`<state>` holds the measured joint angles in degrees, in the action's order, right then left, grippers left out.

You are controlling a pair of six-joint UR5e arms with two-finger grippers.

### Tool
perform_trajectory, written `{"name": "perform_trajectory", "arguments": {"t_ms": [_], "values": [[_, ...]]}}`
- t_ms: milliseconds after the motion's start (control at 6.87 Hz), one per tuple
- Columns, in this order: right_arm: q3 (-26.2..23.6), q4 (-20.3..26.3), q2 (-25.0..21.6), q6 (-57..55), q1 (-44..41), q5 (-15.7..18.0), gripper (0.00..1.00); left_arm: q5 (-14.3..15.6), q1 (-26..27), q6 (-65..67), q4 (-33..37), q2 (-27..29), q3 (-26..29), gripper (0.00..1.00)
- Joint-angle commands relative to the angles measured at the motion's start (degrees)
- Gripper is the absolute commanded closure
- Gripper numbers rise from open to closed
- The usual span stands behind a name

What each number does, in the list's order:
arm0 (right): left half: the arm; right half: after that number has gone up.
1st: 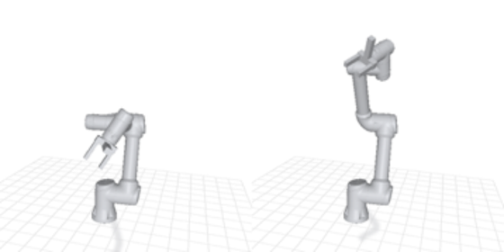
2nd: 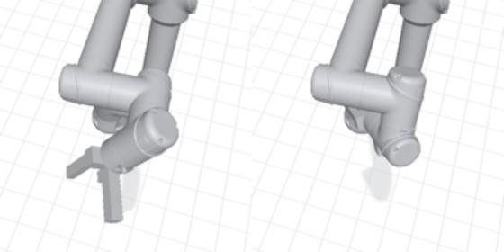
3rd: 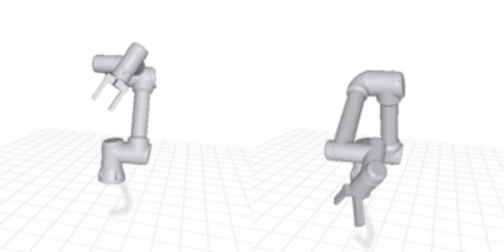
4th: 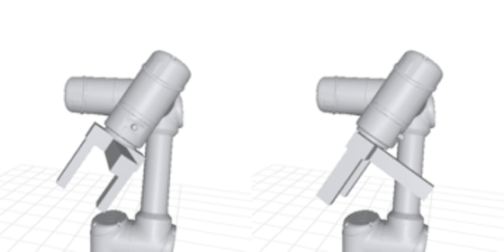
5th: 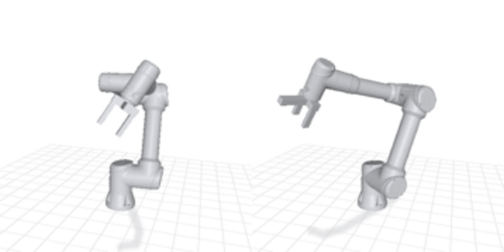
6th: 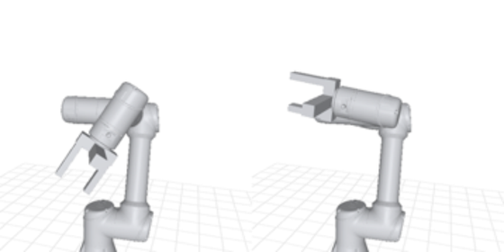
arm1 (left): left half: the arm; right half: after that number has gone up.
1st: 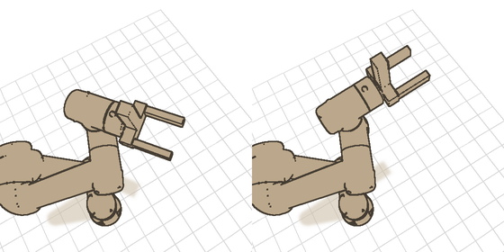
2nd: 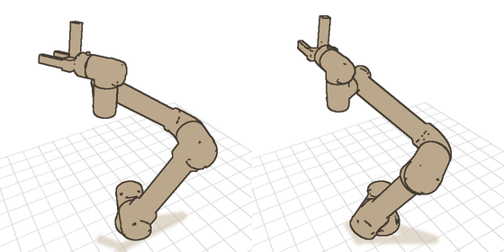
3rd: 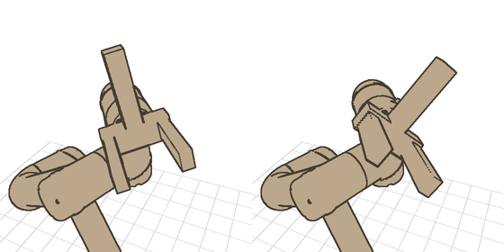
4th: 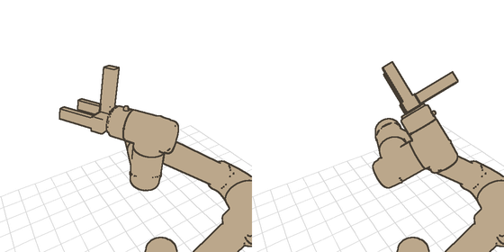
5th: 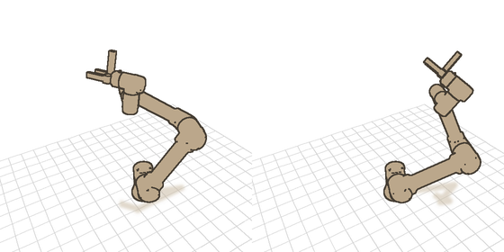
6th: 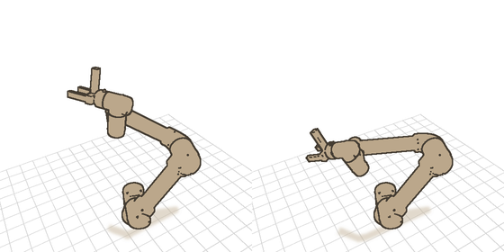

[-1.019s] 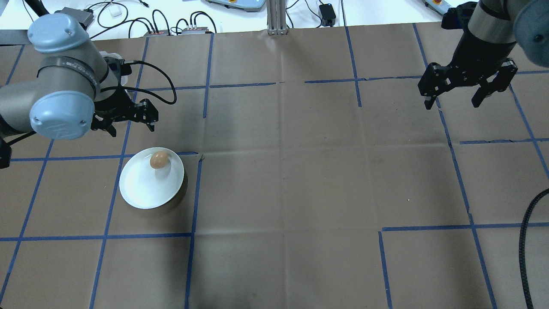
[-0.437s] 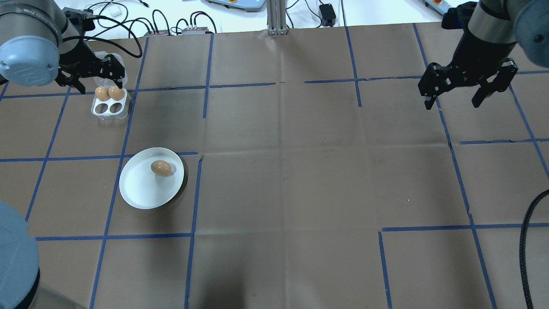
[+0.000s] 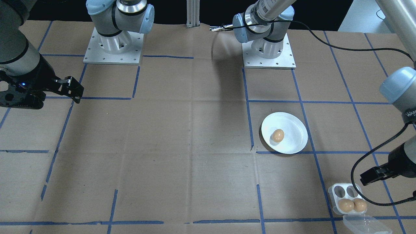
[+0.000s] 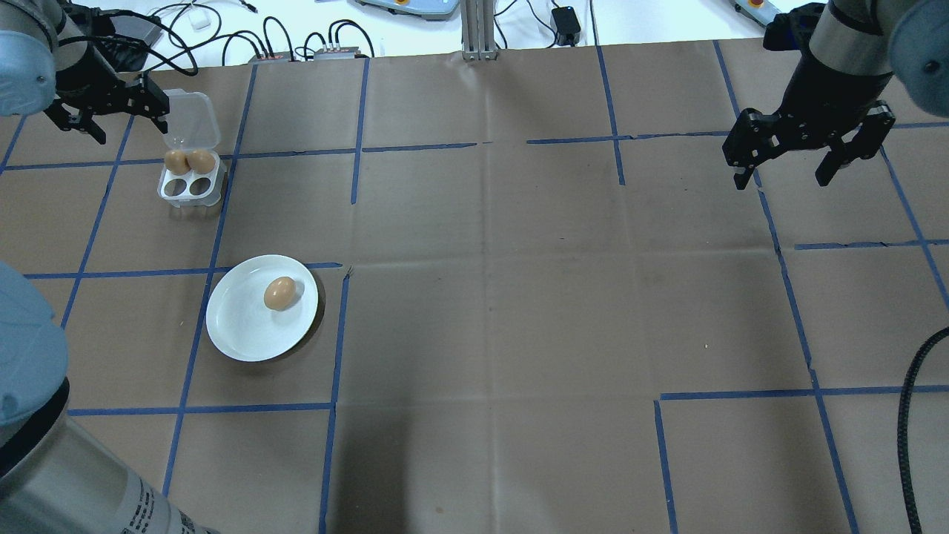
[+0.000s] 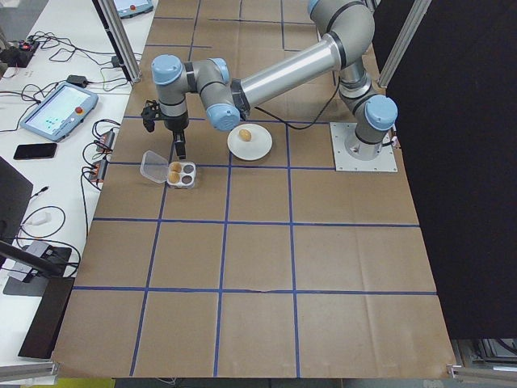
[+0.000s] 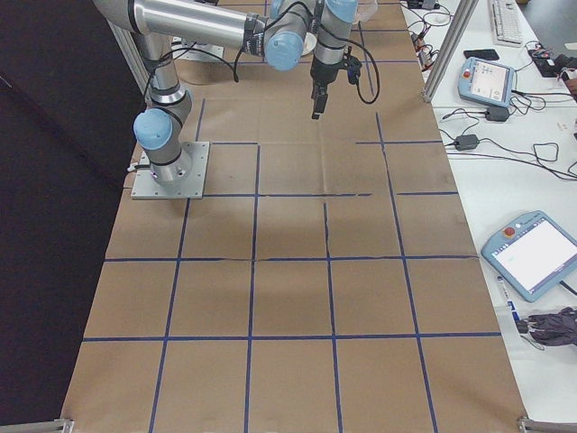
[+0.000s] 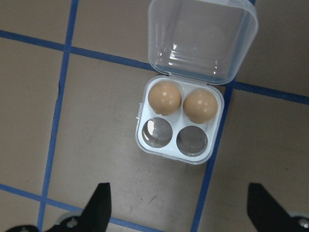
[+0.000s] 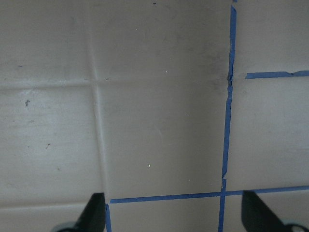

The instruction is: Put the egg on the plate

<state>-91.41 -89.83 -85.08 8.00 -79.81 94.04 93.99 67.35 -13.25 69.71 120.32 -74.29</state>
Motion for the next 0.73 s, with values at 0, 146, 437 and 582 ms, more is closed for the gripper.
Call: {"name": "perform_trajectory", "arguments": {"t_ms": [0, 146, 437, 582], "values": [[0.00, -0.08, 0.00, 0.00, 0.00, 0.00, 0.00, 0.40, -0.47, -17.50, 0.42, 1.32, 1.52, 0.00], [0.00, 0.01, 0.00, 0.00, 0.00, 0.00, 0.00, 0.40, -0.56, -26.56, 0.33, 1.76, 1.78, 0.00], [0.00, 0.01, 0.00, 0.00, 0.00, 0.00, 0.00, 0.23, -0.73, -40.99, -0.01, 3.34, 2.04, 0.00], [0.00, 0.01, 0.00, 0.00, 0.00, 0.00, 0.00, -0.38, -0.73, -50.81, -0.37, 3.78, 2.57, 0.00]]}}
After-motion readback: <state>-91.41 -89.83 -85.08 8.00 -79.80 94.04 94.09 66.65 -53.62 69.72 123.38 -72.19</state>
